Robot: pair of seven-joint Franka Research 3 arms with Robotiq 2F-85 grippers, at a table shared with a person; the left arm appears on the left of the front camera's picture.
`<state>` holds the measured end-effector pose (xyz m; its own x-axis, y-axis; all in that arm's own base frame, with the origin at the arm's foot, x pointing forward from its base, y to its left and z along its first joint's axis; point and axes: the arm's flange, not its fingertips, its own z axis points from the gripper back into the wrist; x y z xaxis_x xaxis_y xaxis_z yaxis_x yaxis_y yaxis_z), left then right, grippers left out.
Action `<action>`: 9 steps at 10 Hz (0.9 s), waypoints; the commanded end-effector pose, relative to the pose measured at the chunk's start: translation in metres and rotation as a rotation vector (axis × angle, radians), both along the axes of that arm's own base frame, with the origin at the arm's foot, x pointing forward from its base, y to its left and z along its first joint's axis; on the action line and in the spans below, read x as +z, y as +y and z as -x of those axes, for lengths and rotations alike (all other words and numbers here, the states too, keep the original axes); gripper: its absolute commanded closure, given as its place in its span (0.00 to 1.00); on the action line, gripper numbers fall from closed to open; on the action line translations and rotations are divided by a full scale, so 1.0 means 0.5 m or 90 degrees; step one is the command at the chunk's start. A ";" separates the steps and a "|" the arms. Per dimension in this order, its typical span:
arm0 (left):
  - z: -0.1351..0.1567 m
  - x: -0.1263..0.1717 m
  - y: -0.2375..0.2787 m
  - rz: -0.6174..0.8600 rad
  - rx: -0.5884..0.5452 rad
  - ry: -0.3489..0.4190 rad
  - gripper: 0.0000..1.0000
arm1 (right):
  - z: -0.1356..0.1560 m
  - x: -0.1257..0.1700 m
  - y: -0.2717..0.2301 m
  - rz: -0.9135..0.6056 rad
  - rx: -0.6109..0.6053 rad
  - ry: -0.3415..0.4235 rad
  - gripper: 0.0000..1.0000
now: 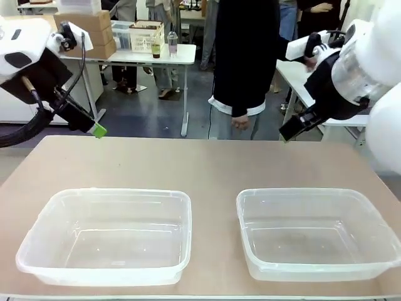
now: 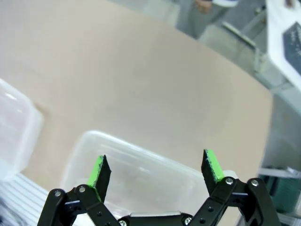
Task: Sort the waste into each basket.
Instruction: Pick up the Organizing box on the left side of the table and lift it.
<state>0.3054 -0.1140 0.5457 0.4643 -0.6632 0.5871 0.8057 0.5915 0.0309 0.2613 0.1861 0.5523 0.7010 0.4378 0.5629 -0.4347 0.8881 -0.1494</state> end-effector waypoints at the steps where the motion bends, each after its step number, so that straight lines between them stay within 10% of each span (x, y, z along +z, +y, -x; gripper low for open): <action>1: -0.019 0.016 0.073 0.193 -0.069 0.187 0.00 | 0.031 0.038 -0.099 -0.385 0.077 0.029 0.00; 3: -0.083 -0.029 0.189 0.452 0.008 0.429 0.00 | 0.053 0.058 -0.297 -0.752 -0.020 0.012 0.00; 5: -0.106 -0.073 0.249 0.595 0.101 0.509 0.00 | 0.054 0.037 -0.397 -0.887 -0.119 0.039 0.00; 7: -0.110 -0.078 0.301 0.680 0.237 0.493 0.00 | 0.054 0.012 -0.443 -0.867 -0.207 0.063 0.00; 8: -0.122 -0.068 0.304 0.623 0.360 0.512 0.00 | 0.010 0.151 -0.445 -0.658 -0.059 0.032 0.00; 9: -0.104 -0.105 0.319 0.564 0.079 0.446 0.00 | 0.010 0.151 -0.445 -0.658 -0.059 0.032 0.00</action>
